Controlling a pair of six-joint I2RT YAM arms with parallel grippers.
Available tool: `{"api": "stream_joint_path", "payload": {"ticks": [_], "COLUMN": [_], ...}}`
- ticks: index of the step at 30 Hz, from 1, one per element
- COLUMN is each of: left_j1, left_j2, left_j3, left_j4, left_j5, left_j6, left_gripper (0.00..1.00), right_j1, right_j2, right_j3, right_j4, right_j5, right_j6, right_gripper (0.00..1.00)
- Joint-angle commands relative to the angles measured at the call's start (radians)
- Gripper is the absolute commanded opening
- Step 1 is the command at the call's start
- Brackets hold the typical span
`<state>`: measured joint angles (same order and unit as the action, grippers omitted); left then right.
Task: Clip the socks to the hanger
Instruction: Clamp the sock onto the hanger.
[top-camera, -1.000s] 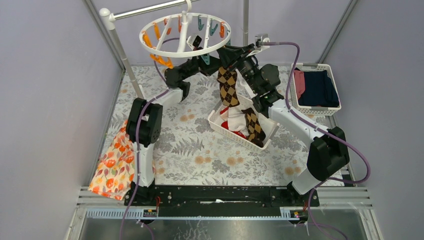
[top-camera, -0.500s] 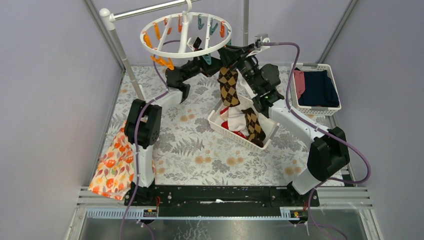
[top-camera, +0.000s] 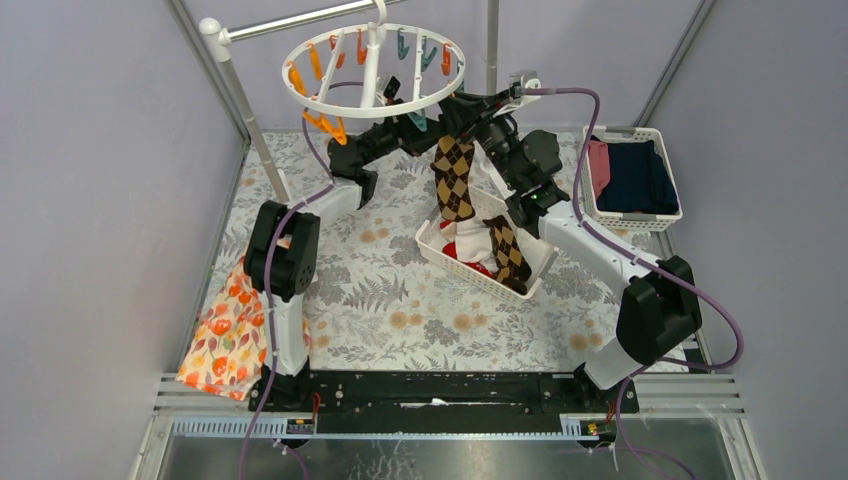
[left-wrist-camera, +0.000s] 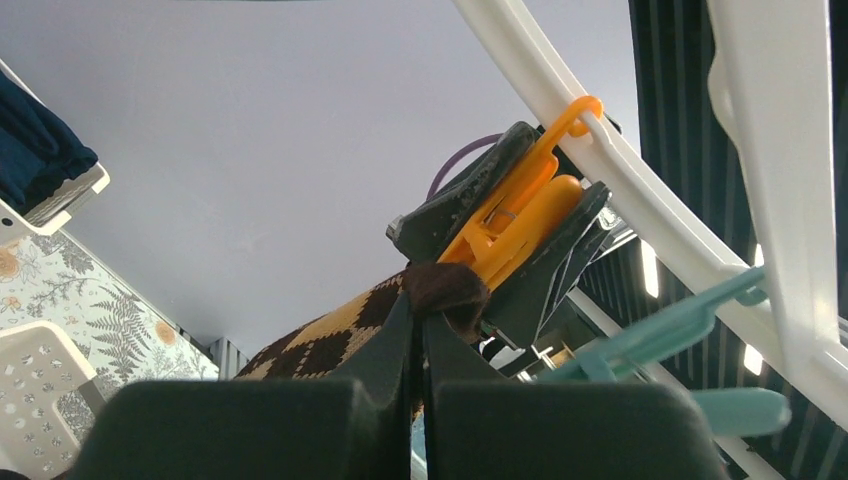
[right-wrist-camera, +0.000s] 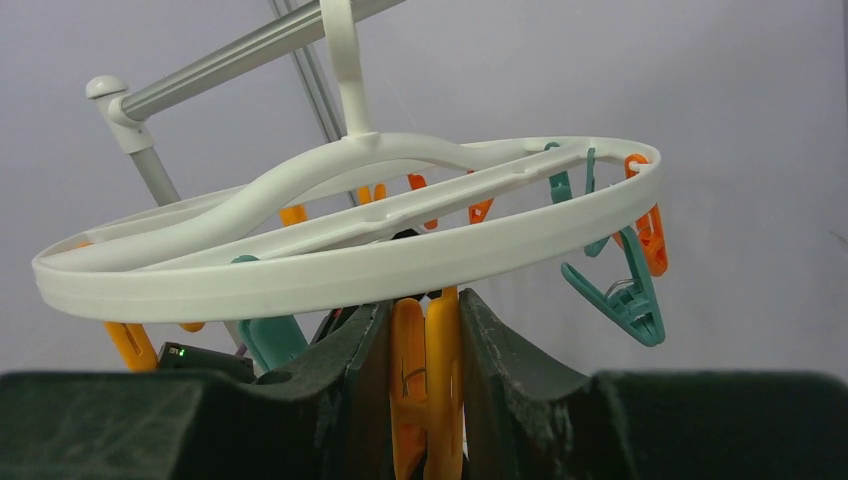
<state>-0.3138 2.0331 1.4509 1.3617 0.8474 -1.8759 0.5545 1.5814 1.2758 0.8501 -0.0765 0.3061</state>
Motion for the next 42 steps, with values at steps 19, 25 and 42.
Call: {"api": "stream_joint_path", "payload": {"ticks": [19,25,42], "left_j1": [0.008,0.016,0.019], "left_j2": [-0.065,-0.063,-0.036], "left_j3": [-0.064,-0.089,-0.043], "left_j4": [0.152,0.18,0.137], "left_j5": [-0.016,-0.01,-0.015], "left_j6": [-0.059,-0.074,-0.059], "left_gripper": [0.0,0.0,0.0], "right_j1": [-0.004,-0.005,-0.004], "right_j2": [-0.052,-0.051,-0.021], "right_j3": [-0.012,-0.006,0.019], "right_j4": [0.022,0.02,0.014], "right_j5": [0.035,0.022,-0.032], "right_j6": [-0.03,-0.035,0.015], "right_gripper": [0.25,0.25,0.28]}}
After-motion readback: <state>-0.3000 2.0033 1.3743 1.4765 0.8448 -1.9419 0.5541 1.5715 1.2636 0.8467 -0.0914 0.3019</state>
